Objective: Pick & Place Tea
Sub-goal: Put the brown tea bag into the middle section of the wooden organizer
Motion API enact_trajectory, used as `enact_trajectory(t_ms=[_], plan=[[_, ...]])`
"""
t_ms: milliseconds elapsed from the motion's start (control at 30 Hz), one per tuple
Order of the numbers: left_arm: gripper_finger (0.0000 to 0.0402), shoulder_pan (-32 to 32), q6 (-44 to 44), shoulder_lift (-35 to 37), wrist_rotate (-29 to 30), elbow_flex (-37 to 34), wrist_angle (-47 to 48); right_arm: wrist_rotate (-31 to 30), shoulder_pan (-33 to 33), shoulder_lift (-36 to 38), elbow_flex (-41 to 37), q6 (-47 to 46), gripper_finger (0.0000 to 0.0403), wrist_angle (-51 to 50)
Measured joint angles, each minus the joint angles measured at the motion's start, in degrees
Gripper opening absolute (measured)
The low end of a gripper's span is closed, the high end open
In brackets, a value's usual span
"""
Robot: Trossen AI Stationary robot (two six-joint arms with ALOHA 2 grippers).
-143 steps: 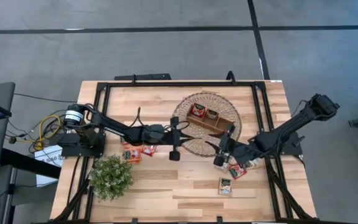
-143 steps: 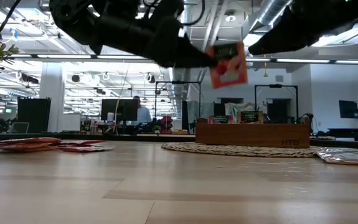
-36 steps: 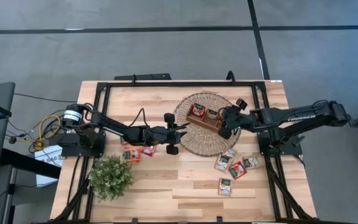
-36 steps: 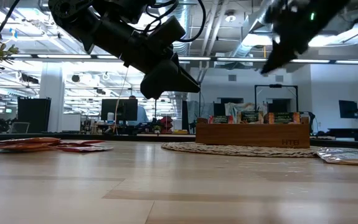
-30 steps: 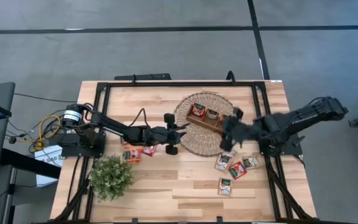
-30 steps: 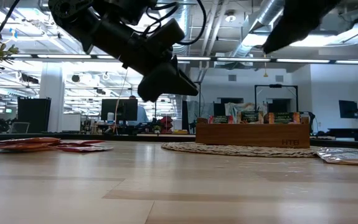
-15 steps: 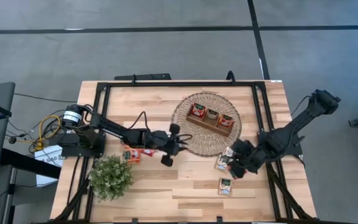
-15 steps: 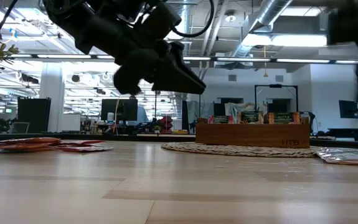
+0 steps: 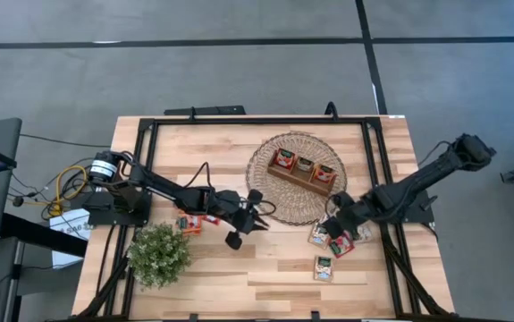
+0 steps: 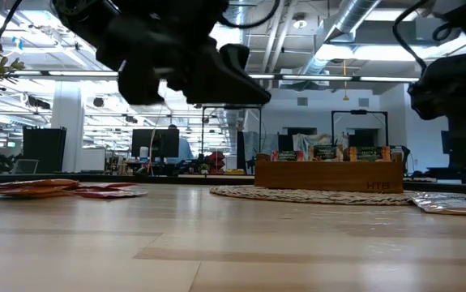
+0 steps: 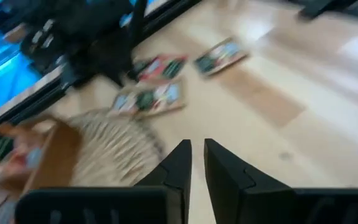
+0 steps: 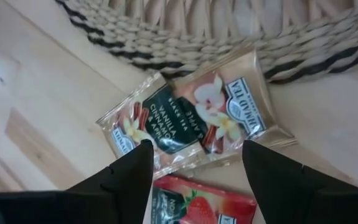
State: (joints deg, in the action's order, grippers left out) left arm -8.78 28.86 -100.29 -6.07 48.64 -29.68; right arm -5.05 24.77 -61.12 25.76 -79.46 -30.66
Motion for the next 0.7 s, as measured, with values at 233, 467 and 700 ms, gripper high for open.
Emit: enact_trajectory(t_ms=[233, 467, 700], plan=[[0.0018, -2.1, -1.5, -3.9, -1.2, 0.0, -7.3, 3.2, -1.2, -3.1, 0.0, 1.6, 0.0218, 5.0], [0.0002, -2.9, -3.5, -9.7, -0.1, 1.2, -15.4, 6.9, -2.4, -10.2, 0.2, 3.2, 0.0211, 7.9], [0.0, -2.9, -5.4, -13.5, 0.1, 7.8, -8.0, 8.4, -2.9, -12.4, 0.0, 8.9, 0.0209, 16.8]])
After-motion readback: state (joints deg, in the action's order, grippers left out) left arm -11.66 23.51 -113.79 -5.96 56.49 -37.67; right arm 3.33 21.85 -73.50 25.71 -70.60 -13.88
